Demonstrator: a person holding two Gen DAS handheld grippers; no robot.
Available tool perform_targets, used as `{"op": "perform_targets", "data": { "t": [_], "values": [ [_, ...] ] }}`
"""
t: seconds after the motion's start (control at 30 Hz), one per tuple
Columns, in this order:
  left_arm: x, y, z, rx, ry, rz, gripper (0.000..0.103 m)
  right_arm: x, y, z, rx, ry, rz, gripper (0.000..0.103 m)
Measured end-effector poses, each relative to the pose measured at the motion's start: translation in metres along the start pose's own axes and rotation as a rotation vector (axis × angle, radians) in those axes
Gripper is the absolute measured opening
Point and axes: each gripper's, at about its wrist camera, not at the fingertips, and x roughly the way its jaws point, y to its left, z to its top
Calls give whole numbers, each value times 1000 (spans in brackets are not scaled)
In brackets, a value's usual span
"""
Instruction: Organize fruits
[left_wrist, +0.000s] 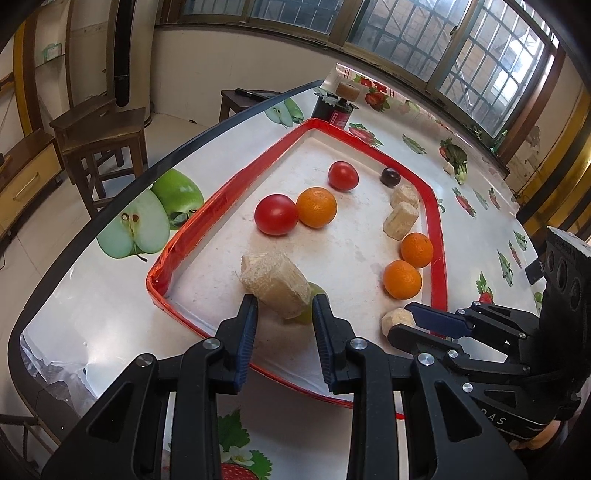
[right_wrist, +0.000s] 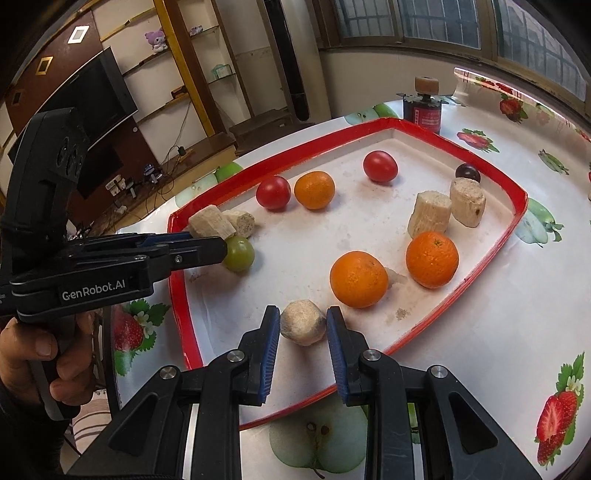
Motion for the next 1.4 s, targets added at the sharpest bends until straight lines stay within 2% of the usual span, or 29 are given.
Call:
{"op": "perform_targets", "data": {
  "t": [0.17,0.23,0.4,0.47,0.57,0.77,0.93,1.03,1.17,1.23,1.27,1.4],
  "values": [
    [-2,-2,-2,19,-4,28,29,-2,1,0,-7,-4,-11,30],
    [-5,-3,-2,19,-11,29,33,-4,1,1,-9,-8,-17,30],
    [-19,-9,-4,41,-58,61,61,-15,0,1,-30,-21,-32,37],
    [-23,-11,-6,52,-69,84,67,-21,-1,1,-35,-31,-35,41],
    [-26,-12,-10,54,-72,78,67,-31,-7,2,-31,-57,-47,49],
    [-26,-15,-18,71,-52,88,67,-43,-17,7,-54,-71,-54,50],
    [-29,-21,-23,102,-39,103,67,-49,-22,11,-85,-66,-51,58],
    [-33,-23,-26,123,-43,124,67,-50,-22,12,-106,-55,-39,59],
    [-41,-26,-30,155,-65,175,68,-50,-20,13,-145,-41,-34,66],
    [-44,-28,-32,166,-74,204,75,-52,-19,12,-170,-38,-30,70],
    [-45,-28,-32,168,-74,219,83,-53,-18,12,-185,-38,-27,71],
    [-55,-30,-38,169,-93,206,84,-56,-14,12,-252,-25,-23,80]
  ]
}}
